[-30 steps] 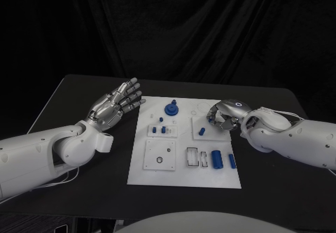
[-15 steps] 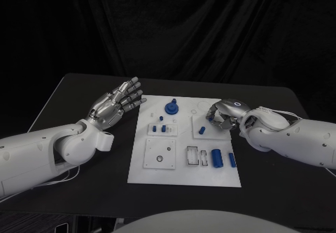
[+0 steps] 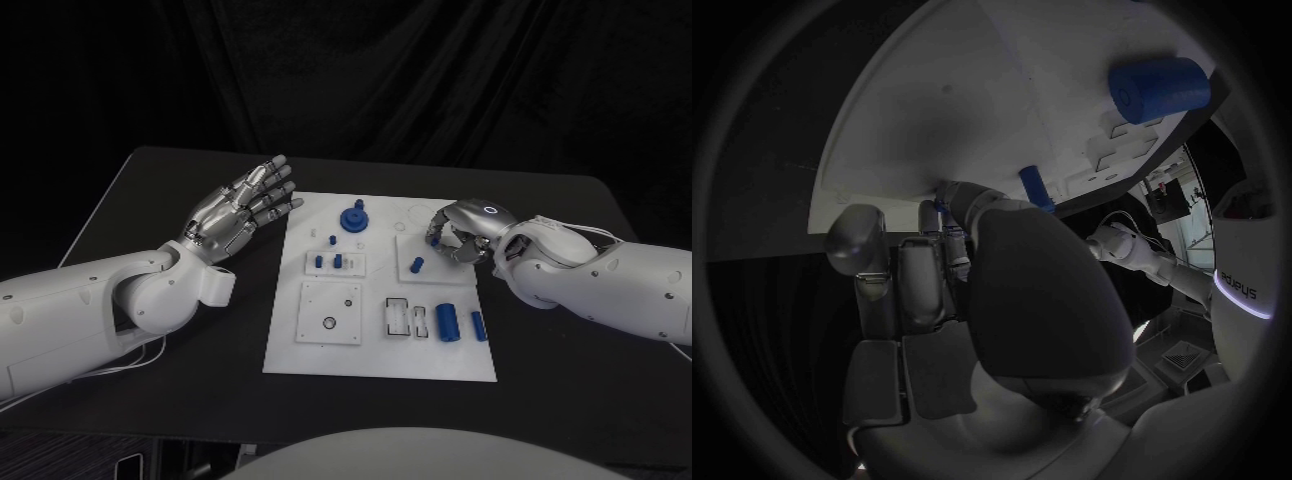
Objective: Assemble the parts on the task board
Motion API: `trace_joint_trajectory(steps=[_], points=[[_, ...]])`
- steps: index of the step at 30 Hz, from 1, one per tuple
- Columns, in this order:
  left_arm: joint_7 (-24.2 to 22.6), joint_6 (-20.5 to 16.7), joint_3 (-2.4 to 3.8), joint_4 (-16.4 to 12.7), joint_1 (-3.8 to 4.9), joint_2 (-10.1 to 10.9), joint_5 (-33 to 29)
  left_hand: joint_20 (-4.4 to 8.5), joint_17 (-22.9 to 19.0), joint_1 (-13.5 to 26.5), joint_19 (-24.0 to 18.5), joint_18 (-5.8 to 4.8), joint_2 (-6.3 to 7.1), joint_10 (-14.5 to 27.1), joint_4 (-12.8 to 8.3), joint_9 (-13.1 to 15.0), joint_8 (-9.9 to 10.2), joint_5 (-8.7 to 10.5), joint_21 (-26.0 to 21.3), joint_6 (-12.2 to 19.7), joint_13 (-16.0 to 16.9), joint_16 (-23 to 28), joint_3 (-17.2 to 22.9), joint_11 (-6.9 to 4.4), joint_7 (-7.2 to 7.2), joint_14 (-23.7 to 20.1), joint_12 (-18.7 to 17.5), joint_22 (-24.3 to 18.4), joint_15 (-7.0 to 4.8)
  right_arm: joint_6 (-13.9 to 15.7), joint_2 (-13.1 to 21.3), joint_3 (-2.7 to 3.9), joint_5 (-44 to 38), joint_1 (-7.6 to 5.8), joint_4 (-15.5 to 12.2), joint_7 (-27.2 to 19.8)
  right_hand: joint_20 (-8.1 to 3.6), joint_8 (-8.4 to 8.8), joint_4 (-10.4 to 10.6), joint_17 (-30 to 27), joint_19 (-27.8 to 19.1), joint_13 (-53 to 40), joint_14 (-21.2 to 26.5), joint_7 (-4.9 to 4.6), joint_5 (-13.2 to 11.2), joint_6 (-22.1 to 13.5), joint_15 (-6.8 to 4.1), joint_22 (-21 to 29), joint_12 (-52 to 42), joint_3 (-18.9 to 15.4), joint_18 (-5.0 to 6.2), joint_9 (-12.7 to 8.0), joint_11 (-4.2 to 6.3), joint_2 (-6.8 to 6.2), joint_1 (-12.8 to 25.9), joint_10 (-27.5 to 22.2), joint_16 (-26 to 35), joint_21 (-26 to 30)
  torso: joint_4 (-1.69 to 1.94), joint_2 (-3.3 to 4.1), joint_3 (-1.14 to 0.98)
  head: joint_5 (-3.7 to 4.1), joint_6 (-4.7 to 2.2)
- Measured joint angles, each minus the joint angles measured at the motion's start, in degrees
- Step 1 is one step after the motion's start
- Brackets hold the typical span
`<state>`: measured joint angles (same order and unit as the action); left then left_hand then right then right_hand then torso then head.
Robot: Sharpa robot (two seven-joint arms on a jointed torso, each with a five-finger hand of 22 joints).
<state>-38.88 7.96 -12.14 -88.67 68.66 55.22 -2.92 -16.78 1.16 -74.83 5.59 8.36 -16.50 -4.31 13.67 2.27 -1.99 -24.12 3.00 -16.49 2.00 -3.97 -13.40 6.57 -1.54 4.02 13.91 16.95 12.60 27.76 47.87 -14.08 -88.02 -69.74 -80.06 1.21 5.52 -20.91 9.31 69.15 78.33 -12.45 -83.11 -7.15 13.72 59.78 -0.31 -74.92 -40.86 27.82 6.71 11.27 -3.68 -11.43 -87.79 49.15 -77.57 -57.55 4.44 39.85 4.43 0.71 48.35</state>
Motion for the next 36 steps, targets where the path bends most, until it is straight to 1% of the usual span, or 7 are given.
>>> trace_joint_trajectory(steps=[5,16,19,21,24,31,36], points=[[0.0,0.1,0.0,0.2,-0.05,-0.1,0.0,0.0,0.0,-0.2,0.0,0.0,-0.22,0.0,-0.2,0.0,0.0,-0.68,0.2,-0.2,0.0,0.0,0.2,0.0,-0.21,0.0,0.0,0.0,0.0,1.1,0.6,-0.13,0.0,0.17,-0.6,-0.4,-0.1,-0.4,0.0,0.0,0.1,0.0,0.0,0.08,0.0,0.1,0.0,0.0,0.0,0.0,0.0,1.6,0.1,0.06,-0.1,0.5,-0.1,-0.1,-0.03,0.01,-0.03,-0.07,0.1],[0.0,0.2,0.0,0.5,-0.15,-0.1,0.0,-0.2,0.0,-0.7,0.2,0.02,-0.21,0.0,-0.7,0.0,0.0,-1.59,0.2,-0.2,0.0,0.0,0.7,0.0,-0.21,-0.2,0.0,0.0,0.21,3.6,2.2,-0.01,0.0,0.13,-3.0,-0.8,-0.31,-0.83,-0.1,0.1,0.3,0.4,0.0,0.17,-0.4,-0.8,0.0,0.0,0.4,-0.1,0.0,2.4,0.01,0.06,-0.1,0.8,-0.1,-0.6,-0.15,0.01,-0.05,-0.35,0.37],[0.0,0.2,0.0,0.5,-0.17,-0.1,0.0,-0.21,0.0,-0.7,0.2,0.02,-0.19,0.0,-0.9,0.0,0.0,-1.8,0.2,-0.2,0.0,0.0,0.9,0.0,-0.21,-0.2,0.0,0.0,0.22,4.3,2.5,0.03,0.0,-0.3,-3.8,-0.9,-0.31,-0.83,-0.1,0.1,0.3,0.5,-0.1,0.17,-0.5,-0.8,-0.12,0.0,0.4,-0.1,0.0,2.4,0.01,0.07,0.0,0.8,-0.1,-0.8,-0.15,0.01,-0.05,-0.4,0.47],[0.0,0.2,0.0,0.5,-0.18,-0.1,0.0,-0.21,0.0,-0.9,0.2,-0.88,0.01,0.0,-0.9,0.0,0.0,-1.8,0.2,-0.2,0.0,0.0,0.9,0.0,-0.21,0.0,0.2,0.0,0.41,4.6,2.8,0.1,0.0,-0.82,-4.4,-0.9,-0.31,-0.83,-0.1,0.1,0.3,0.5,-0.2,0.17,-0.5,-0.8,-0.2,0.0,0.4,-0.1,0.0,2.4,0.01,0.08,0.0,0.8,-0.1,-0.8,-0.17,0.01,-0.05,-0.54,0.51],[0.0,0.2,0.0,0.6,-0.18,-0.2,0.0,-0.21,0.0,-0.9,0.2,-0.88,0.01,0.0,-0.9,0.0,0.0,-1.8,0.2,-0.2,0.0,0.0,0.9,0.0,-0.21,0.0,0.2,-0.1,0.41,5.0,3.3,0.15,0.0,-1.46,-5.3,-0.9,-0.31,-0.83,-0.1,0.1,0.3,0.5,-0.2,0.17,-0.5,-1.2,-0.2,0.0,0.7,-0.1,0.0,2.4,0.13,0.29,0.2,0.9,-0.1,-1.0,-0.2,0.01,-0.05,-0.58,0.57],[0.0,0.2,0.0,0.7,-0.2,-0.3,0.0,-0.21,0.0,-0.9,0.2,-0.87,0.01,0.0,-1.0,0.0,0.0,-2.08,0.2,-0.2,0.0,0.0,1.0,0.0,-0.21,0.0,0.2,-0.1,0.41,5.3,5.1,0.16,0.0,-2.25,-9.7,-0.7,-0.31,-0.83,-0.1,0.8,0.3,0.6,-0.2,0.17,-0.5,-1.2,-0.2,0.0,0.7,-0.1,-0.01,2.5,0.05,0.29,0.2,1.2,-0.6,-1.5,-0.23,-0.03,-0.04,-0.66,0.84],[0.0,0.2,0.0,0.7,-0.23,-0.4,0.0,0.0,0.0,-0.9,0.4,-0.87,0.01,0.0,-1.0,0.0,0.0,-2.08,0.2,-0.2,0.0,0.0,1.0,0.0,-0.21,0.0,0.2,-0.1,0.41,5.0,5.7,0.12,0.0,-2.36,-14.7,-0.4,-0.31,-0.83,-0.1,1.2,0.7,0.7,-0.4,0.06,-0.7,-1.8,-0.42,0.0,0.9,-0.1,-0.01,2.7,0.0,0.28,0.2,1.2,-0.9,-1.9,-0.23,-0.03,-0.03,-0.76,1.1]])
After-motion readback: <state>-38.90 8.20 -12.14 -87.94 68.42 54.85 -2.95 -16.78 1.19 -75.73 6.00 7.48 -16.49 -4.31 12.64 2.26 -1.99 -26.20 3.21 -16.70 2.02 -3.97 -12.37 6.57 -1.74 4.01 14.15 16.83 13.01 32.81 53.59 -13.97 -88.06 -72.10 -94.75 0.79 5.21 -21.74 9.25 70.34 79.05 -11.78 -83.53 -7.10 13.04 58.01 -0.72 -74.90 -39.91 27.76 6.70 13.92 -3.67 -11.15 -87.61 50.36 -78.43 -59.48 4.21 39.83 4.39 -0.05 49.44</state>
